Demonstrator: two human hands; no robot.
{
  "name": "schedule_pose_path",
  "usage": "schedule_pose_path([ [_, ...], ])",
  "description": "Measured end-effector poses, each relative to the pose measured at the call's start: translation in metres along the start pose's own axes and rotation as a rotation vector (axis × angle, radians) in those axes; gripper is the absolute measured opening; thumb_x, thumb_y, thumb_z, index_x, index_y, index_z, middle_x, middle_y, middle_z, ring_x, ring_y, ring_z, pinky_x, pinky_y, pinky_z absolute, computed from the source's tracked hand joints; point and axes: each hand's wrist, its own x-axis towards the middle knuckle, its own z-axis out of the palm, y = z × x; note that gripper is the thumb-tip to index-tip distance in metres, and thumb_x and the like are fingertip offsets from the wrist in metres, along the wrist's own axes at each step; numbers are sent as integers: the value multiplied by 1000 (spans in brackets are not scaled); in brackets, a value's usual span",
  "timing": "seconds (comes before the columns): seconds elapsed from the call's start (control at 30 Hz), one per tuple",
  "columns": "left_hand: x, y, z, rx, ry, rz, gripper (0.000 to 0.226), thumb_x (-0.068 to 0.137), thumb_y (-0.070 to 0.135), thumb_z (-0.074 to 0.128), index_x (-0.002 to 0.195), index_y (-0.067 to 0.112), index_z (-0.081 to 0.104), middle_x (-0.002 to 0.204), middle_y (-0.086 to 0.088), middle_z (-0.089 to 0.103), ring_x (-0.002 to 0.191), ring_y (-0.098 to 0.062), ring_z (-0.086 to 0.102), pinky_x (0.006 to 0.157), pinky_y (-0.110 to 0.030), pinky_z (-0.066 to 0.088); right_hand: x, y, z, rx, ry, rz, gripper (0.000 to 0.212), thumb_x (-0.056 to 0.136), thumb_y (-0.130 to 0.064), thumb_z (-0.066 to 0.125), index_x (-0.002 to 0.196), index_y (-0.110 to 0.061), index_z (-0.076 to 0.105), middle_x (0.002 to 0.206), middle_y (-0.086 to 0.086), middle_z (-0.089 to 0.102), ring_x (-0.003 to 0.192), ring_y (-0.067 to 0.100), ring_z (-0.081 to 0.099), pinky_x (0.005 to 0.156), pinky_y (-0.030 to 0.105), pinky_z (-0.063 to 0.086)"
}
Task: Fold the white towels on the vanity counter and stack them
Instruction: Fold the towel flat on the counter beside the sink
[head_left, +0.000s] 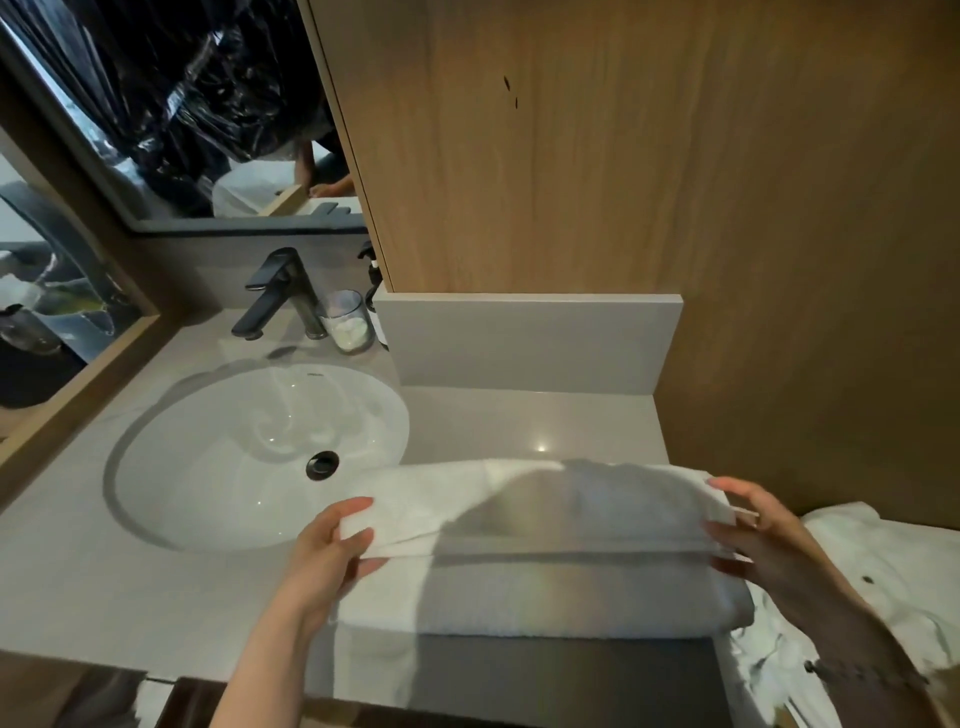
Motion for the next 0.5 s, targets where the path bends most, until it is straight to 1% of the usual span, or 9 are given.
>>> schedule_pose_path([
  [0.07,0,-3,-1,39,-20,-3,37,91,-14,41,105,14,60,99,-12,56,76,-19,58,70,-25,57,0,3,1,28,28,14,29,88,10,49,100,-14,61,85,8,51,77,20,51,54,29,51],
  [0.13,0,-4,1,50,-28,-4,43,89,-19,35,111,11,57,85,-11,52,64,-18,50,82,-35,53,1,5,6,93,88,21,17,90,2,52,89,-12,62,82,8,51,74,18,52,45,22,52],
  [0.2,0,-3,2,48,-16,-6,48,87,-21,31,116,10,54,71,-6,43,56,-17,41,90,-40,48,4,7,10,94,161,2,12,90,-4,58,82,-12,62,83,9,55,74,17,54,42,18,51],
  [0.27,1,-1,0,4,-34,-13,52,86,-22,29,120,9,54,76,-7,46,62,-19,46,93,-42,46,6,10,10,81,180,-15,14,88,-1,60,81,-12,62,85,11,57,75,17,56,43,17,50],
  [0.3,2,-1,-3,-20,-53,-21,53,86,-23,29,120,8,54,88,-10,51,71,-22,51,93,-42,47,5,11,9,77,168,-14,15,87,1,60,82,-13,62,88,12,58,76,18,57,44,17,51],
  [0.37,4,-1,-9,-54,-84,-32,54,86,-24,29,120,9,54,114,-13,54,93,-28,55,87,-39,54,3,12,3,79,123,-4,18,86,5,58,86,-13,62,92,12,60,79,20,59,47,17,52],
  [0.4,6,-3,-13,-61,-95,-34,54,85,-24,29,119,10,54,118,-12,53,97,-30,53,81,-35,57,1,12,1,82,99,0,20,86,6,58,88,-13,63,91,11,60,79,19,59,47,16,52],
  [0.47,8,-9,-22,-32,-116,-43,55,85,-23,31,119,12,56,111,-11,50,96,-32,48,67,-29,60,-3,13,-3,64,79,5,22,85,9,57,92,-11,63,87,10,60,76,19,59,46,15,51],
  [0.5,9,-13,-25,-6,-125,-50,56,85,-23,33,121,12,57,107,-10,46,95,-32,45,64,-27,59,-5,14,-3,35,79,4,24,85,10,57,94,-10,63,85,10,60,75,20,58,45,15,50],
])
